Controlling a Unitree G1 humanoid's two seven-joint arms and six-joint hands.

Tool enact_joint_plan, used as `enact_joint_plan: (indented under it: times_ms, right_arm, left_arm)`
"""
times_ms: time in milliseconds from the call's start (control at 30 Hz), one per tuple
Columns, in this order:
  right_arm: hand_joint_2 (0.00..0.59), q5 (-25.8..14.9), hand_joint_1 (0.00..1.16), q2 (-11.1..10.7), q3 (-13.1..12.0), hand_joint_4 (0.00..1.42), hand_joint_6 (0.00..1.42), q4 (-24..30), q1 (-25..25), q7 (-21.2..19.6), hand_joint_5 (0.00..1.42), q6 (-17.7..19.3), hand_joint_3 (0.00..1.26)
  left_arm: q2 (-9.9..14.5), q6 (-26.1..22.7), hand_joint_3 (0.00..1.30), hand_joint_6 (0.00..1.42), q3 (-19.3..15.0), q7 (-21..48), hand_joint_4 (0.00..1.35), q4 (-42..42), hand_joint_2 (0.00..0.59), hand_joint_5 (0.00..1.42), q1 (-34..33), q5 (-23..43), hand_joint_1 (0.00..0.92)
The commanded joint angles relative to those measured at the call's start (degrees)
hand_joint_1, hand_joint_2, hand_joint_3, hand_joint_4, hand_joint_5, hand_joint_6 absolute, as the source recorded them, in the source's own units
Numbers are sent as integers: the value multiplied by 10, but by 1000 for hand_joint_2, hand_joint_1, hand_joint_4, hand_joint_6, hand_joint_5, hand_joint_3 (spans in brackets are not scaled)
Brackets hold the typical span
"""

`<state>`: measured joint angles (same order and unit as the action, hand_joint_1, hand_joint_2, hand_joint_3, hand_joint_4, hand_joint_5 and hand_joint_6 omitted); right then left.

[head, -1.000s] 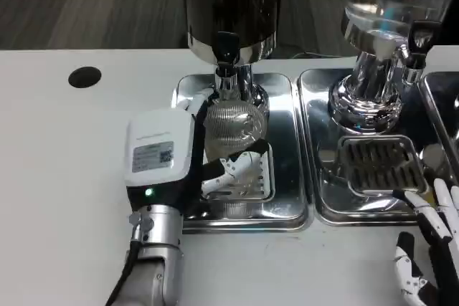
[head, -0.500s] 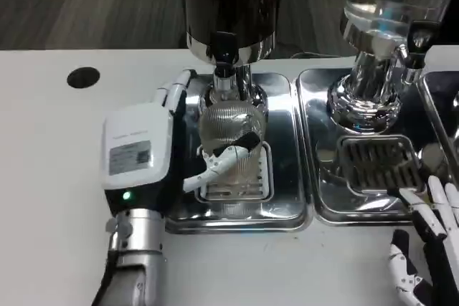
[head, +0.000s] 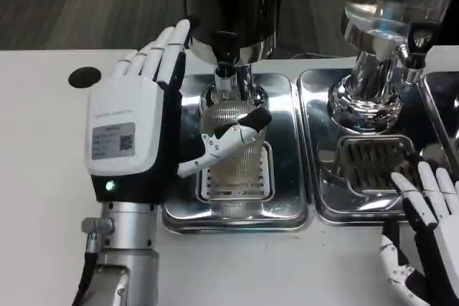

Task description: Grasp the cup under the faucet to collect the drink, then remove the cup.

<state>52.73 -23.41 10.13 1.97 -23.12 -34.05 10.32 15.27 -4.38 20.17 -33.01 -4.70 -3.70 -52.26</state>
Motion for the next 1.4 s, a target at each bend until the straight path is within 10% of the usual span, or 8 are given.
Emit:
enact_joint_plan:
  times_ms: [33, 400, 1400]
  right_arm:
    - [565, 6, 201, -3, 4, 0, 32, 14, -11, 4, 0, -4, 165]
    - [568, 11, 213, 3, 5, 0, 32, 33, -30, 2, 0, -8, 165]
    - [568, 23, 227, 11, 33, 0, 32, 33, -33, -2, 0, -11, 173]
  left_arm:
    - [-5, -1, 160, 269, -7, 19, 87, -23, 39, 257, -3, -10, 0]
    - [-15, -33, 200, 261, -2, 123, 157, -25, 45, 266, -45, -20, 0]
    - [-15, 21, 368, 346, -23, 76, 328, -60, 63, 408, 75, -26, 0]
